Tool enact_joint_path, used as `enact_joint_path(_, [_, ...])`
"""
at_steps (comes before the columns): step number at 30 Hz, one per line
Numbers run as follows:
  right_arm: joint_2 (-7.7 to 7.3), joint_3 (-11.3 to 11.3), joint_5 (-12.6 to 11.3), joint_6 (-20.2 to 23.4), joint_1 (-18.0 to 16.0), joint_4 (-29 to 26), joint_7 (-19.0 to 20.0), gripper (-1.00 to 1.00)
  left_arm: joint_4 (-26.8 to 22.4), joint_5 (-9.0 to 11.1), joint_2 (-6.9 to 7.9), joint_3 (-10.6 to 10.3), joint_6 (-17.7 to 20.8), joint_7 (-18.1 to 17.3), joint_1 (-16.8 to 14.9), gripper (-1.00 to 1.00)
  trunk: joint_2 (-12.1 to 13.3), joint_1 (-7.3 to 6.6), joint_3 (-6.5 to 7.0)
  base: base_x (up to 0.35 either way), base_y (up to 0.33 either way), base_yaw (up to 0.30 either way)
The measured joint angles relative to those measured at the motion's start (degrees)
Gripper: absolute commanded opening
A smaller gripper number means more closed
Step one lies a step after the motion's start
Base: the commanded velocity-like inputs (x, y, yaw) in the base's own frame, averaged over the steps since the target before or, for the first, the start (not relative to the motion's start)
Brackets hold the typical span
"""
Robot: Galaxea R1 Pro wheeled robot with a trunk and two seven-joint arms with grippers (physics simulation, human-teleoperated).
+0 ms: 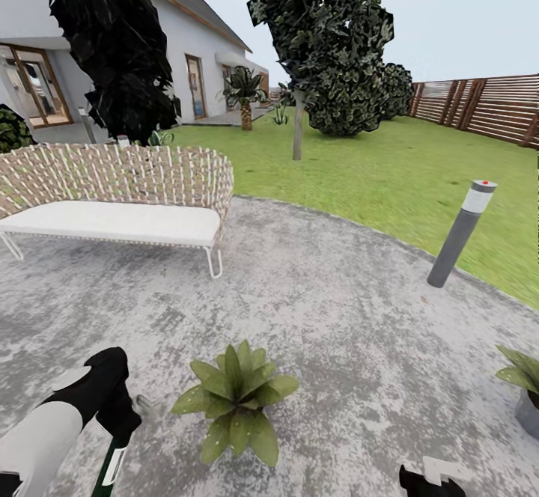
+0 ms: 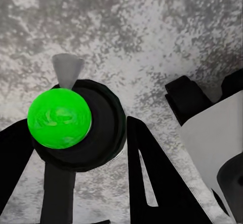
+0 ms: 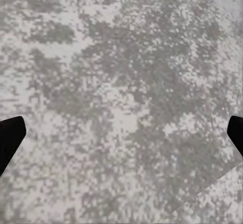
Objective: Pick up the pesticide atomizer in the garden and spray insectifuge to fully cover both potted plants in the garden.
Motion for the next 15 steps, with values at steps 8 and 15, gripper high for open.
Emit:
enact_joint_path(8, [0.01, 0.01, 0.0, -0.01, 0.0, 0.04, -0.02, 1.0, 1.86, 2.42, 0.05, -0.07, -7.41, 4.58, 0.71, -1.0, 0.0, 0.02, 0.31, 0.021, 0.017, -0.146])
enact_joint_path(15, [0.01, 0.0, 0.0, -0.01, -0.01, 0.09, -0.05, 1.0, 1.94, 6.08, 0.71, 1.41, -8.24, 10.76, 4.73, -1.0, 0.0, 0.02, 0.33, 0.0, 0.0, -0.005])
